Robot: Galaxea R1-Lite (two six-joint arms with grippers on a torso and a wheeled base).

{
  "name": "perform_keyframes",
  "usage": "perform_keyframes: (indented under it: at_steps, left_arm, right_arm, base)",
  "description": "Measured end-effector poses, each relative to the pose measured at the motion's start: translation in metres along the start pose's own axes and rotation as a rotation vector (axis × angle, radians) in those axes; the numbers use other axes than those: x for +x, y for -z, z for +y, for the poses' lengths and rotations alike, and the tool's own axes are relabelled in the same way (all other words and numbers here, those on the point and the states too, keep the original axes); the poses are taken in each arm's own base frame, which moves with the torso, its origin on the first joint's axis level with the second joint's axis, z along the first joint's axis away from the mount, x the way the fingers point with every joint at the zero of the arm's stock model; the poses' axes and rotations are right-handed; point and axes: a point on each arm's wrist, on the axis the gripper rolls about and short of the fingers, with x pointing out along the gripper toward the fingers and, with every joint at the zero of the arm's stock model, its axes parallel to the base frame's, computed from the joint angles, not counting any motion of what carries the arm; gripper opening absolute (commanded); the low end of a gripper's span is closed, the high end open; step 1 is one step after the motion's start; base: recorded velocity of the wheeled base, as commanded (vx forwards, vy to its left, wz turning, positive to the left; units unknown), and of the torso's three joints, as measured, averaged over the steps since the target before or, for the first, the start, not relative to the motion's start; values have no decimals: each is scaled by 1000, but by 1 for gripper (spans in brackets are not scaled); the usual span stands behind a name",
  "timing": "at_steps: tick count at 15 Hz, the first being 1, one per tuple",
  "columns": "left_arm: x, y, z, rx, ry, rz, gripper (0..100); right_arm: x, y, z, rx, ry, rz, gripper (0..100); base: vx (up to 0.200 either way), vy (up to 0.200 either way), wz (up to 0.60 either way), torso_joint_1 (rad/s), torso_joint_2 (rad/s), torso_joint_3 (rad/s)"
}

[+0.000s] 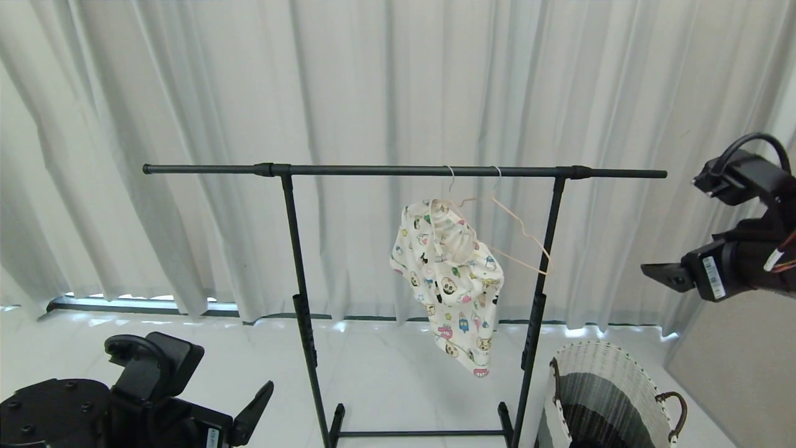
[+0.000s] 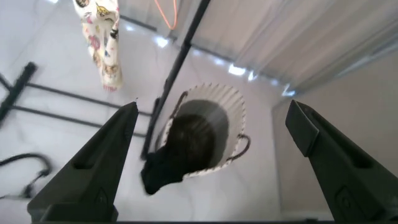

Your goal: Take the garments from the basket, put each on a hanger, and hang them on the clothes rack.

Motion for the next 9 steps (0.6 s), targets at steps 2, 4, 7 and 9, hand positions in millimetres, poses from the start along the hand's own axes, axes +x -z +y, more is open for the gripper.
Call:
perform_keyframes:
  at_steps: [2, 4, 7, 9]
  left_arm:
    - [0, 0, 0, 0, -6, 0, 100]
    - [0, 0, 0, 2, -6, 3, 100]
    - [1, 1, 0, 4, -7, 9, 100]
    - [2, 1, 0, 3, -10, 13, 100]
  right_arm:
    - [9, 21, 6, -35, 13, -67, 100]
    - [14, 42, 11, -78, 19, -73, 100]
    - [13, 59, 14, -99, 17, -43, 100]
    - [12, 65, 15, -98, 20, -44, 100]
  base:
    - [0, 0, 0, 0, 0, 0]
    - [0, 0, 0, -18, 43, 21]
    - [0, 0, 0, -175, 393, 207]
    - [0, 0, 0, -227, 513, 281]
